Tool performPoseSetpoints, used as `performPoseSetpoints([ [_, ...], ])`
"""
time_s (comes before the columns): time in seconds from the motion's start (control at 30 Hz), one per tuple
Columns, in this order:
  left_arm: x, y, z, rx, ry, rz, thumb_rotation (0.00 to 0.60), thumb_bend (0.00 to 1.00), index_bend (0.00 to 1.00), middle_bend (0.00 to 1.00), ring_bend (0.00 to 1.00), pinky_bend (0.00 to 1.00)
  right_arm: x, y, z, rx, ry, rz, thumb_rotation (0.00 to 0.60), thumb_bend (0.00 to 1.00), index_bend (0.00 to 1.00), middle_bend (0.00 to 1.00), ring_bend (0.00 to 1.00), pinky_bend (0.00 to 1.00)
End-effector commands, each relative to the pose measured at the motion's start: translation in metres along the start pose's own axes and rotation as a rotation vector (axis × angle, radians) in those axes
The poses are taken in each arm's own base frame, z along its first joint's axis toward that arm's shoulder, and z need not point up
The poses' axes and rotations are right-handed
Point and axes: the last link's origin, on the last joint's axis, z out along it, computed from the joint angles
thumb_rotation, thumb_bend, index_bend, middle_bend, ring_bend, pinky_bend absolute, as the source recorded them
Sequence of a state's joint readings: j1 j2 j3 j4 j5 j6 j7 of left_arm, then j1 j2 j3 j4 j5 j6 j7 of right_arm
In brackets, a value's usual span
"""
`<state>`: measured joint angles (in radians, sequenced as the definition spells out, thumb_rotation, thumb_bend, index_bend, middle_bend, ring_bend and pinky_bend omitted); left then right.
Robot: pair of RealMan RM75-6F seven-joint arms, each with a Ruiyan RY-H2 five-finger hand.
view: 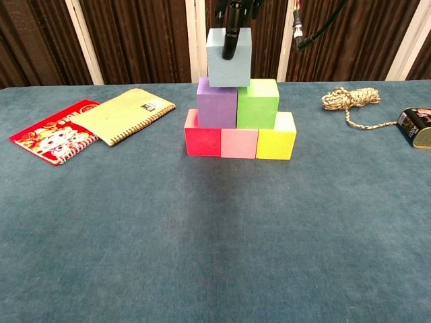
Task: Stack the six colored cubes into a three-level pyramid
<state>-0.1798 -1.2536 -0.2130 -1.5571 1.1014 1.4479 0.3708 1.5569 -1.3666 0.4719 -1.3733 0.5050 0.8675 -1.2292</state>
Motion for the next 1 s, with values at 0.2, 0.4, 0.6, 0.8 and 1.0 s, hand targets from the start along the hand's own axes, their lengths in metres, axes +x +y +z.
performPoseSetpoints([
  [0.2,-0.0002,0.0009,-0.0010,-0.003,0.000,0.003,0.600,0.32,0.09,0.11,0.00,0.00,-0.0003,0.0057,0.0014,-0.005,-0.002,0.002,0.600,0.24,0.38,0.37,0.22,0.00],
  [0.4,-0.0001,0.0011,-0.0013,-0.002,0.002,0.004,0.600,0.32,0.09,0.11,0.00,0.00,-0.0007,0.0082,0.0001,-0.002,-0.010,-0.004,0.600,0.24,0.38,0.37,0.22,0.00],
  [0.6,-0.0002,0.0016,-0.0013,-0.002,0.003,0.006,0.600,0.32,0.09,0.11,0.00,0.00,-0.0016,0.0074,-0.0021,0.008,-0.023,-0.006,0.600,0.24,0.38,0.37,0.22,0.00],
  [0.8,0.0000,0.0015,-0.0017,-0.003,0.005,0.006,0.600,0.32,0.09,0.11,0.00,0.00,-0.0044,0.0053,-0.0025,0.013,-0.032,-0.008,0.600,0.24,0.38,0.37,0.22,0.00],
  [1.0,0.0005,0.0007,-0.0017,0.000,0.007,0.004,0.600,0.32,0.09,0.11,0.00,0.00,-0.0059,0.0048,-0.0001,0.013,-0.032,-0.002,0.600,0.24,0.38,0.37,0.22,0.00],
])
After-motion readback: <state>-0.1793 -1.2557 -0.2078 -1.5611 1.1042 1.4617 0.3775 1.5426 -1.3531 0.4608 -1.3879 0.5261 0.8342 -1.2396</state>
